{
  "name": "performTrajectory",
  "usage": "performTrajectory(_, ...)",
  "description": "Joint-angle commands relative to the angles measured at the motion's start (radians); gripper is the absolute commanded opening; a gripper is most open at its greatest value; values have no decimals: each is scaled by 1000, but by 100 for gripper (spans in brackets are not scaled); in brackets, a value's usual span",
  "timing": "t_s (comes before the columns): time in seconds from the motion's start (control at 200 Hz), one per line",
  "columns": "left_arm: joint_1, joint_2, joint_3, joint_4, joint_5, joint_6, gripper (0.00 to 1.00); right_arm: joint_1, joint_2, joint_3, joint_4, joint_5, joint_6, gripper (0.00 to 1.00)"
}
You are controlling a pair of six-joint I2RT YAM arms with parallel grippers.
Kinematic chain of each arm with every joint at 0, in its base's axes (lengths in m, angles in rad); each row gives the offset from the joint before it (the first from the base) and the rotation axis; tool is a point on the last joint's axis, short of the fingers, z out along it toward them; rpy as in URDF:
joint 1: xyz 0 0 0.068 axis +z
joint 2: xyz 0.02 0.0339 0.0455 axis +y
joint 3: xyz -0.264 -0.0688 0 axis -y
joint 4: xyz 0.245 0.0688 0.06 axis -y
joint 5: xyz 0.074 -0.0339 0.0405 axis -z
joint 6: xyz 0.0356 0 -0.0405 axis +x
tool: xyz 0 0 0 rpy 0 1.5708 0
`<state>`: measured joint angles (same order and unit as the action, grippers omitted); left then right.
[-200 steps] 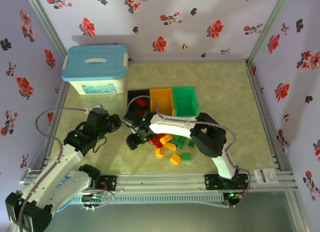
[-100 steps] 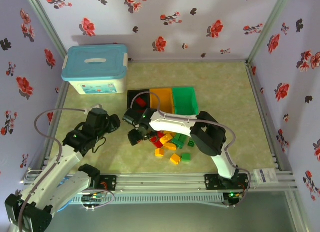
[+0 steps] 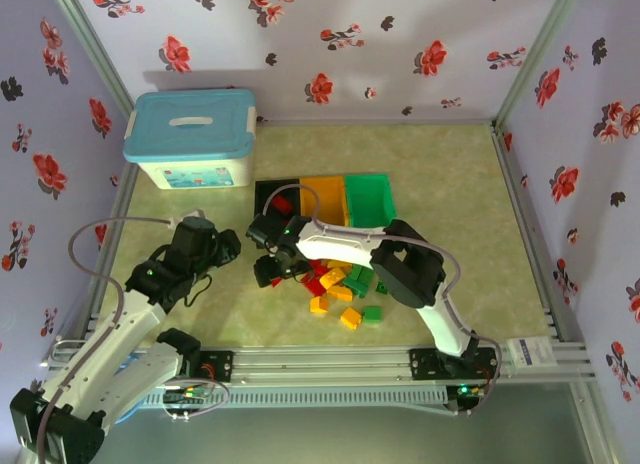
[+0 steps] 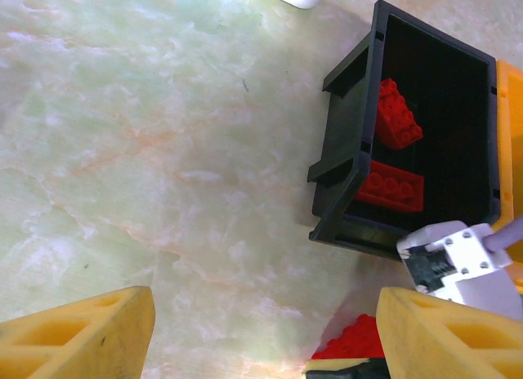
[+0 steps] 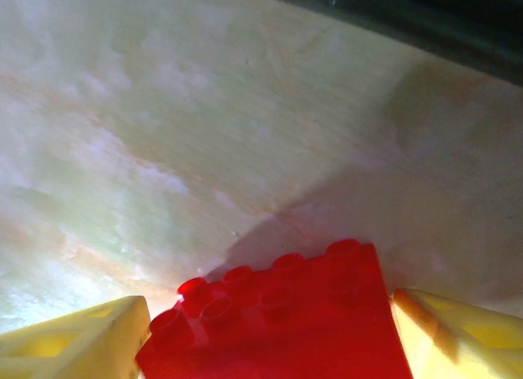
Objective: Sort the legos into containers by color
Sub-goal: Pick up the lego from the bottom-center of the table.
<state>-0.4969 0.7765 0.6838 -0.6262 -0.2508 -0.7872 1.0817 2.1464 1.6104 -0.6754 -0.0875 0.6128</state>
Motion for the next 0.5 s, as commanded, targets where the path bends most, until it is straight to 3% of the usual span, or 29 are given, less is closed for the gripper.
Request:
performTrajectory(0.0, 10, -3, -8, -13, -8, 10, 72, 9, 31, 49, -18, -3, -7, 75)
performTrajectory(0.13, 10, -2, -12, -11, -6, 12, 72, 22, 44, 67, -33, 12, -10, 68)
performTrajectory(0.495, 11, -3, -17, -10, 7, 7, 72, 46, 27, 87, -88, 78, -34, 64)
